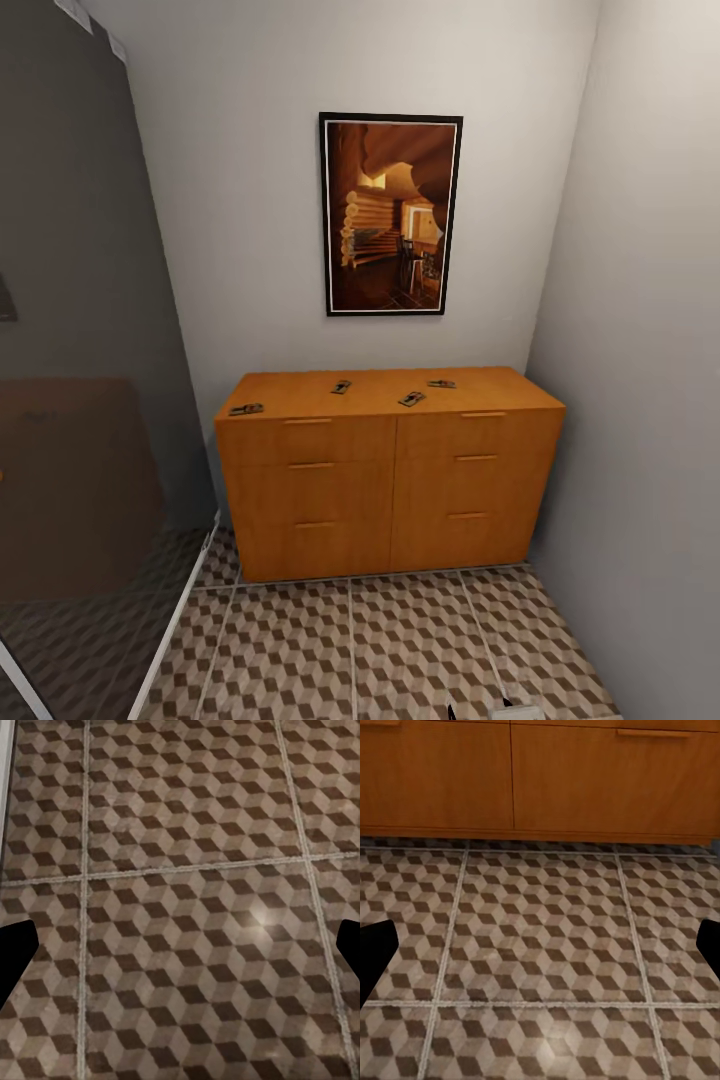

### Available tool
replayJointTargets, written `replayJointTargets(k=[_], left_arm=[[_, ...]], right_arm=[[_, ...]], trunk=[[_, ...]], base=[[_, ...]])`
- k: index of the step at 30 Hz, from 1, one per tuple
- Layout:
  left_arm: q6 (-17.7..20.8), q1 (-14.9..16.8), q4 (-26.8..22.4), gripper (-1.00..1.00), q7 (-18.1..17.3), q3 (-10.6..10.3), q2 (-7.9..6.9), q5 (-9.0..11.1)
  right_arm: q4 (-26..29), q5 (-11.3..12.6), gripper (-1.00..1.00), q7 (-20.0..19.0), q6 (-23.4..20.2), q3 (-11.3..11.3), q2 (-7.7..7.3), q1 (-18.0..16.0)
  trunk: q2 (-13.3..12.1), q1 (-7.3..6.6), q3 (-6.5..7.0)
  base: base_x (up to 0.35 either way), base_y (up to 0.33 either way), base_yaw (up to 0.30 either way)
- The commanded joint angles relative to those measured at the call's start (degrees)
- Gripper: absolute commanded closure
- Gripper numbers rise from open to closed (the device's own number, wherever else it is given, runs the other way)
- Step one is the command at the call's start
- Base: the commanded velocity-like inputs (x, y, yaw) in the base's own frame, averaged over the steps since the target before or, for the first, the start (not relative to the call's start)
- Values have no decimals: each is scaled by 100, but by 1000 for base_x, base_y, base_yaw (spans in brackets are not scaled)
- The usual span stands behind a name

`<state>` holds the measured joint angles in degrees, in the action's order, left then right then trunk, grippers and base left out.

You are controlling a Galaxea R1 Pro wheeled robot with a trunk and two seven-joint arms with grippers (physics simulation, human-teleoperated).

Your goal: Take the four mousetraps from the cabinet in the bathroom and place them on the bathroom floor. Make sure all four end up on the same floor surface, and ensure that at least two of them are either under or directly next to the same bathroom sink.

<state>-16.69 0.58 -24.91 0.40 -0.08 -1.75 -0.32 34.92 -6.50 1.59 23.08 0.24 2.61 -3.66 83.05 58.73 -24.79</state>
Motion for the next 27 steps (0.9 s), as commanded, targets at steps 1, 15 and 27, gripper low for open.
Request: replayJointTargets(k=[1,15,27], left_arm=[[-18,3,4,-100,4,-1,-1,-4],[-18,3,4,-100,6,-1,-1,-2],[-18,3,4,-100,4,-1,-1,-4]], right_arm=[[-2,-53,-100,17,12,-6,2,-3],[-2,-53,-100,17,12,-6,2,-4],[-2,-53,-100,17,12,-6,2,-3]], trunk=[[3,0,-6],[3,0,-6],[3,0,-6]], base=[[0,0,0],[0,0,0],[0,0,0]])
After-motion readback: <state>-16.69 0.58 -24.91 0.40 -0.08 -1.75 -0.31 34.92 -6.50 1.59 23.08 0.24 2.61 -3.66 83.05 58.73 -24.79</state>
